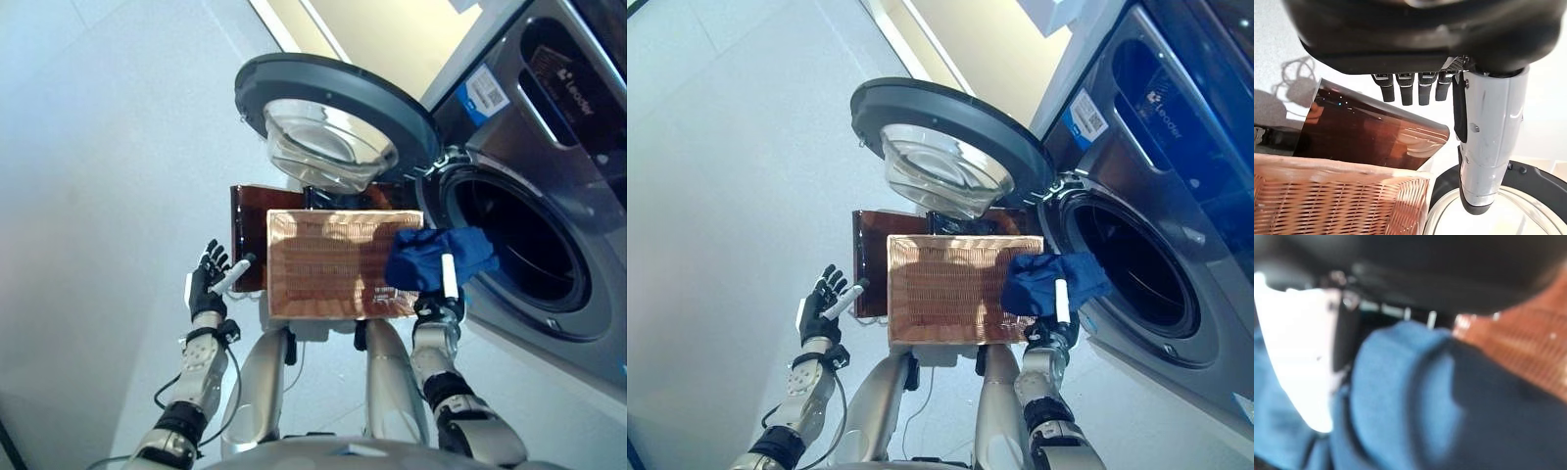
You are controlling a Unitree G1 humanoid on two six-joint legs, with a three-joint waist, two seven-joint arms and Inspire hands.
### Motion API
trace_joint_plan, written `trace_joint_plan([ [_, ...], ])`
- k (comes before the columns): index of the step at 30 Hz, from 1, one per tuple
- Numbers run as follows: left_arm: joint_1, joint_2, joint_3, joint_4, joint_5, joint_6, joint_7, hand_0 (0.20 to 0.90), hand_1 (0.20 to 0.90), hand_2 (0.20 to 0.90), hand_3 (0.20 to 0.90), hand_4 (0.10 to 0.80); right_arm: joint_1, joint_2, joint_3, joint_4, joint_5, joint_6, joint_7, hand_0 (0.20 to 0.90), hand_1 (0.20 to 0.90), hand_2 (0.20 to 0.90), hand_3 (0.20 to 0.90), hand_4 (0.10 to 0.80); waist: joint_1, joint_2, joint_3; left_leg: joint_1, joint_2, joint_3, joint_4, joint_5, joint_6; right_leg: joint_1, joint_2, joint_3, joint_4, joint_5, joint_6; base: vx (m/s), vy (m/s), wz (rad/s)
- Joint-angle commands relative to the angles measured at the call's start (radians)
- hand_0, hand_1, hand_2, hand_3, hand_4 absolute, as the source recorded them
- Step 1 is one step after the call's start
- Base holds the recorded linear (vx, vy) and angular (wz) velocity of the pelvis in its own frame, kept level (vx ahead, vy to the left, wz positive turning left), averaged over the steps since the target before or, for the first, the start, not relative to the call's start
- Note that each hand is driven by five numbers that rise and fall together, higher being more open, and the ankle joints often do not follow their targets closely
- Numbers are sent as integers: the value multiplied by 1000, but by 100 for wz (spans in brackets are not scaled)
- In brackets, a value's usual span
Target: Pick up the clothes and place them into the washing machine
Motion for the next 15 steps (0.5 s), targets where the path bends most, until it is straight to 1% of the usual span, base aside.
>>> trace_joint_plan([
  [1,19,-16,39,-9,-11,-78,1,900,900,900,900,800,0,-6,-85,-7,94,-96,42,200,200,200,200,300,1,43,-44,14,-75,39,-17,-83,0,24,47,-31,-167,68,-38,0,0,0],
  [2,20,-17,40,-3,-16,-81,-2,900,900,900,900,800,-31,-16,-117,19,120,-110,35,200,200,200,200,300,3,53,-47,14,-76,40,-20,-82,-1,22,47,-27,-168,67,-38,0,0,0],
  [3,19,-18,39,-3,-16,-81,-2,900,900,900,900,800,-33,-17,-118,21,121,-110,37,200,200,200,200,300,4,54,-47,13,-76,40,-20,-82,-1,22,48,-27,-168,67,-38,0,0,0],
  [6,26,-11,33,1,-18,-80,-10,900,900,900,900,800,-108,-63,-189,73,158,-137,10,200,200,200,200,300,12,71,-55,14,-78,43,-26,-81,0,17,48,-21,-167,67,-38,3,4,-1],
  [7,25,-11,32,2,-18,-80,-10,900,900,900,900,800,-111,-65,-190,77,160,-136,12,200,200,200,200,300,13,71,-55,13,-78,43,-26,-81,0,17,48,-21,-166,67,-38,0,0,0],
  [11,38,-2,22,4,-19,-74,-22,900,900,900,900,800,-178,-136,-257,136,187,-157,-20,200,200,200,200,300,24,89,-66,14,-81,42,-32,-82,1,11,46,-15,-165,65,-38,0,0,0],
  [12,40,1,19,5,-16,-72,-24,900,900,900,900,800,-197,-159,-275,142,188,-163,-32,200,200,200,200,300,27,94,-69,14,-82,42,-36,-81,0,11,46,-14,-167,64,-38,0,0,0],
  [13,45,10,18,6,-12,-68,-29,900,900,900,900,800,-226,-201,-296,163,187,-166,-51,200,200,200,200,300,31,102,-76,15,-84,41,-41,-80,0,9,46,-10,-168,63,-37,0,0,0],
  [15,48,13,18,1,-12,-67,-30,900,900,900,900,800,-245,-222,-303,168,184,-167,-60,200,200,200,200,300,35,110,-79,11,-84,42,-45,-73,0,3,46,-8,-169,71,-38,0,0,0],
])
